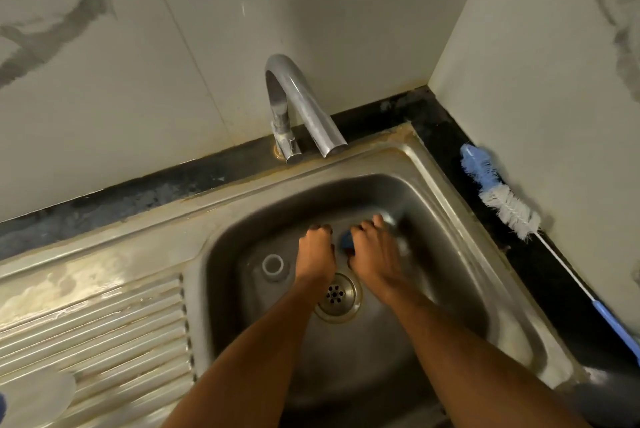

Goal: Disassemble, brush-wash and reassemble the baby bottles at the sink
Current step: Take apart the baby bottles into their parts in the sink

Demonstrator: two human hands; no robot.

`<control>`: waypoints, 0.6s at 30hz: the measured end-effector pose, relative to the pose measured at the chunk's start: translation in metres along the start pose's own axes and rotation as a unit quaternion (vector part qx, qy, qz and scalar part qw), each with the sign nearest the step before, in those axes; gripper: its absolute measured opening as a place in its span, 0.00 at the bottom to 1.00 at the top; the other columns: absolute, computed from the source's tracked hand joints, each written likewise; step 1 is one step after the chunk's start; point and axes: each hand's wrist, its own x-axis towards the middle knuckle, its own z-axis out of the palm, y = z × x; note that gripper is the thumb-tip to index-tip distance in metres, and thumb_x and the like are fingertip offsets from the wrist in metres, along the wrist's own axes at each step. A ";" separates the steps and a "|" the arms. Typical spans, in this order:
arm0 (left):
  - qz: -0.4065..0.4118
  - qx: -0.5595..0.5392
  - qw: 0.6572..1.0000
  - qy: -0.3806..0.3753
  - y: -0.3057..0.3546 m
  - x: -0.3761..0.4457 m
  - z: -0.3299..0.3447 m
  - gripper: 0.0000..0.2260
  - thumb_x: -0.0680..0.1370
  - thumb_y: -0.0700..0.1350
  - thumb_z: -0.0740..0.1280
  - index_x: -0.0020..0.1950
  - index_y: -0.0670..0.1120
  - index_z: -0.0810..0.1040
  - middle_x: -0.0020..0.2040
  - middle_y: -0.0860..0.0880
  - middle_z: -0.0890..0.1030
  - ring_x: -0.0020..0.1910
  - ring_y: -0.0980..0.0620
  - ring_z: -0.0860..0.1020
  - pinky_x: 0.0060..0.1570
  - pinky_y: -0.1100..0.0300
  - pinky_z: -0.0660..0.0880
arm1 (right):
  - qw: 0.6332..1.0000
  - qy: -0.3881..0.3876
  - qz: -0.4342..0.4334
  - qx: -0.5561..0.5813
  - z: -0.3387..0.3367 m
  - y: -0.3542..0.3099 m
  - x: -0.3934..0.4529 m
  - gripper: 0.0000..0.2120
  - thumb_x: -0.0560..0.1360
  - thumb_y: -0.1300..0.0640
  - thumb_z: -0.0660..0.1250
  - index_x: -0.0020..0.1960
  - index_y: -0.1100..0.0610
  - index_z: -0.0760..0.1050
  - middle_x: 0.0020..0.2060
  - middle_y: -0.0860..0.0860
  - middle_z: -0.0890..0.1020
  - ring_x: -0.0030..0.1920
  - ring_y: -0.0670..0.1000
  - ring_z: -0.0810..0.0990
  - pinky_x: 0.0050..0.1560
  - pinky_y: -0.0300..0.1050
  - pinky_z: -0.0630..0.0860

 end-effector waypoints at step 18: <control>0.005 0.014 1.000 0.000 -0.006 0.015 0.014 0.16 0.77 0.39 0.70 0.64 0.46 0.75 0.63 0.46 0.76 0.59 0.48 0.77 0.55 0.56 0.79 | 0.996 -0.029 -0.027 -0.084 0.024 0.000 0.018 0.14 0.69 0.55 0.69 0.55 0.52 0.78 0.54 0.51 0.82 0.64 0.57 0.67 0.61 0.56 0.67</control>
